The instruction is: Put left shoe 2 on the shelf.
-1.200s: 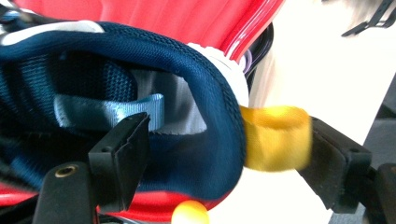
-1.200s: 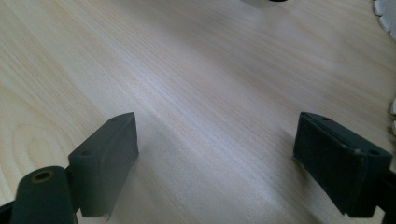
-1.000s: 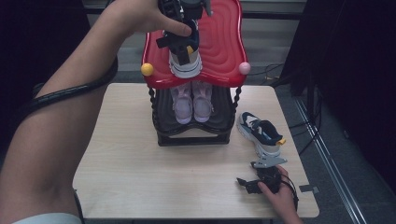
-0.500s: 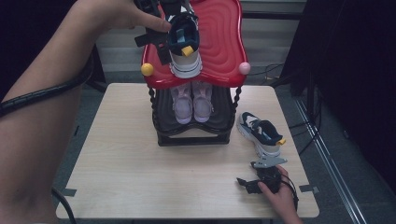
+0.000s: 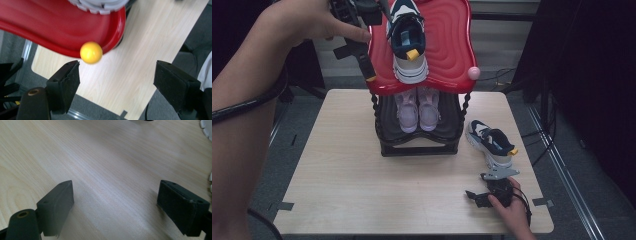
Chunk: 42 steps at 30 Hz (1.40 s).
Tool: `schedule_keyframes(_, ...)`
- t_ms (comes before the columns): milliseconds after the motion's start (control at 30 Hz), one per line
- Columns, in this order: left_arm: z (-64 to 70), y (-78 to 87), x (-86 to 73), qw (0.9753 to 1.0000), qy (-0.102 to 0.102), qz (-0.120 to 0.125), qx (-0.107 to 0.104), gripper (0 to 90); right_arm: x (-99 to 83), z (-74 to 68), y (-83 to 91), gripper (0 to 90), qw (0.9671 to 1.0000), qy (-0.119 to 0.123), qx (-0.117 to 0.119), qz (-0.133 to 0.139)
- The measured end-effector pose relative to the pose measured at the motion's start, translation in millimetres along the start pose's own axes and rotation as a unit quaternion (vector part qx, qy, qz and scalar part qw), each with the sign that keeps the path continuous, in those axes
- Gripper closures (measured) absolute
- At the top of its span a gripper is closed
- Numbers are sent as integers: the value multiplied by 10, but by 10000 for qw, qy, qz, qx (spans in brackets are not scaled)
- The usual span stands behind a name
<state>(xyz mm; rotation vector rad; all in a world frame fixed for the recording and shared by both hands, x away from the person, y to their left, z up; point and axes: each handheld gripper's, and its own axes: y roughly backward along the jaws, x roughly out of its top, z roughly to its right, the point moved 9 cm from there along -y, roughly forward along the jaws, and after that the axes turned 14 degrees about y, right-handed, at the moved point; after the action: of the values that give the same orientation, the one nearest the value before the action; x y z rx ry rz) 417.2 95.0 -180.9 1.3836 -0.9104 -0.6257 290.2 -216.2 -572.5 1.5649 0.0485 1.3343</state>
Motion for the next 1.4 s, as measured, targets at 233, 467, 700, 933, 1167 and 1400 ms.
schedule_keyframes(233,-39,-72,-179,9999,62,-100,51,204,0,0,0,134,10000,1,0,-1)
schedule_keyframes(467,-60,-158,-365,9996,85,-269,34,204,0,0,0,134,10000,1,1,-1)
schedule_keyframes(700,-87,-275,-525,9993,234,-292,48,204,0,0,0,134,10000,2,1,-1)
schedule_keyframes(933,-78,-408,-663,9991,290,-312,24,205,0,1,0,134,10000,9,0,-1)
schedule_keyframes(1167,-99,-591,-804,9985,343,-435,-2,208,0,1,0,134,10000,10,0,-1)
schedule_keyframes(1400,-102,-802,-903,9978,431,-498,-68,209,4,7,-2,134,10000,17,-23,20)
